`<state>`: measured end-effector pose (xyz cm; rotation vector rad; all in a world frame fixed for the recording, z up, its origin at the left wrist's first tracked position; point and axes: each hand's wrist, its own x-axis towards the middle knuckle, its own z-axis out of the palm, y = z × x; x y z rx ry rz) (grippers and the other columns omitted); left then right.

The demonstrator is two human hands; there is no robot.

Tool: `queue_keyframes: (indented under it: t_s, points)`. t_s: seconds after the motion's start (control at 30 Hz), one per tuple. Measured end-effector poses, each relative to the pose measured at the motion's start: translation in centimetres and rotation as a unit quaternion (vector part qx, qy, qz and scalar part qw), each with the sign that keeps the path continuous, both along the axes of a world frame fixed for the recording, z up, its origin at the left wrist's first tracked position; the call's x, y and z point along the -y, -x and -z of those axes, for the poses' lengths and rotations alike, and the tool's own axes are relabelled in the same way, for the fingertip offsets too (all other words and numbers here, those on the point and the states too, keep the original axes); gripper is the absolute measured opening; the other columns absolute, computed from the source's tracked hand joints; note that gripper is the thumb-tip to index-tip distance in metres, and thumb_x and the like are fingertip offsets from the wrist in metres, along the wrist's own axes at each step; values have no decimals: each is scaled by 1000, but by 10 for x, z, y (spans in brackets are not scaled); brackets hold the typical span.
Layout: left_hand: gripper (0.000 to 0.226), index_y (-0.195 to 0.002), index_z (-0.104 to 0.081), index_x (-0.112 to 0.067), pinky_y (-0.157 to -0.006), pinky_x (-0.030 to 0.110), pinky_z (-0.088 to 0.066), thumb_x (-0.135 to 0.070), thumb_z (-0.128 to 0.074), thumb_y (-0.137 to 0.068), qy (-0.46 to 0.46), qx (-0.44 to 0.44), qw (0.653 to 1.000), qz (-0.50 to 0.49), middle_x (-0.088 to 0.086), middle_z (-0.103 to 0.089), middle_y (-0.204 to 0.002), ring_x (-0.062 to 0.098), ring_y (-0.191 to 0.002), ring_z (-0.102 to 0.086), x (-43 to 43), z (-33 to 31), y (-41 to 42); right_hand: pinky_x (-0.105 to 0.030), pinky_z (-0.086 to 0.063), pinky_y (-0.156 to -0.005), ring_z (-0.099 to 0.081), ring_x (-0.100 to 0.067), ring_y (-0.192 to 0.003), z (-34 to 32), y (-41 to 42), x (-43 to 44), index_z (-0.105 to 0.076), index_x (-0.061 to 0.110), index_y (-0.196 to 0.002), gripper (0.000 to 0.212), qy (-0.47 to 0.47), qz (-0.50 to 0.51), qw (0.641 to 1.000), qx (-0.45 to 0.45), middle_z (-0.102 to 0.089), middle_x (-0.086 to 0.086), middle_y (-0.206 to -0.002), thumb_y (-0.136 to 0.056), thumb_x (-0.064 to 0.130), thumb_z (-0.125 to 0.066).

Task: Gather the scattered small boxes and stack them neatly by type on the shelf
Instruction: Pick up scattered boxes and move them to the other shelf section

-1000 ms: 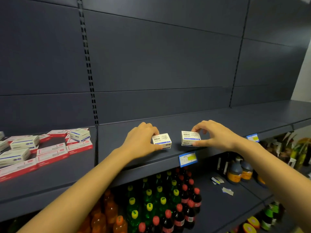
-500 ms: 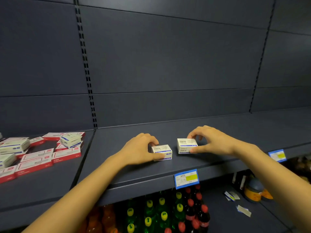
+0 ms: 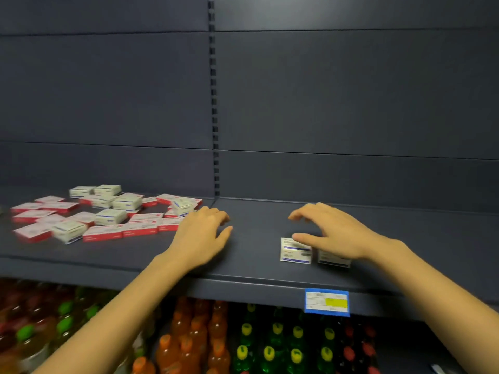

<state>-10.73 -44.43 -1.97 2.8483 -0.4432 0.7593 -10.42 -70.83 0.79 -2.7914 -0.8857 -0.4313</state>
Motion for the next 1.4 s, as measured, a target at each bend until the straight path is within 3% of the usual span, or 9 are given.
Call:
queue_keyframes:
  t_s: [0.27,0.57,0.9,1.03,1.17,1.27,1.4]
  points:
    - [32,-116,-57,-19,-99,35,-36,-37,-44,-92,-7,13,990,-139,2,-60,-123,20,-116,-50,-92,5,47,-29,-41,-96,-44,-9,-119,1,-12,-113,-43,32,-128,41,27,-116,992,31,-50,13,-130,-90,47,-47]
    - [30,-113,-60,-20,-95,34,-42,-36,-47,-92,28,2,982,-184,0,-63,-118,16,-110,-54,-190,4,59,-33,-45,-87,-49,-14,-114,2,-36,-209,-49,26,-125,37,61,-126,989,39,-54,7,-128,-91,42,-47]
    - [28,-106,-63,-19,-91,33,-43,-37,-48,-91,10,-25,997,-70,-1,-64,-113,17,-106,-54,-255,-6,0,-31,-40,-79,-54,-20,-110,14,-77,-254,-52,27,-118,38,142,57,988,1,-52,5,-130,-86,48,-53]
    - [26,-103,-65,-21,-86,29,-41,-38,-51,-90,26,-16,1000,-4,-3,-66,-109,16,-103,-55,-261,-6,-21,-34,-42,-84,-53,-22,-111,17,-80,-262,-47,26,-127,46,163,86,982,-29,-44,5,-137,-88,52,-47]
    - [25,-103,-64,-23,-91,30,-39,-39,-53,-88,14,-25,998,58,-5,-65,-108,14,-102,-54,-258,-1,-36,-30,-39,-77,-53,-21,-104,17,-79,-268,-42,23,-127,48,162,108,978,-72,-40,2,-133,-90,53,-45]
    - [33,-103,-63,-23,-95,31,-34,-49,-53,-85,-9,-40,995,89,-6,-65,-107,14,-101,-53,-253,3,-48,-29,-37,-75,-48,-16,-94,14,-74,-267,-44,20,-119,47,158,124,974,-104,-43,1,-126,-88,55,-47]
    - [49,-105,-63,-24,-87,30,-40,-64,-50,-79,-44,-55,992,104,-6,-64,-108,14,-99,-54,-243,6,-64,-29,-37,-77,-51,-18,-102,9,-64,-261,-45,19,-116,49,155,155,968,-120,-48,1,-123,-86,57,-48]
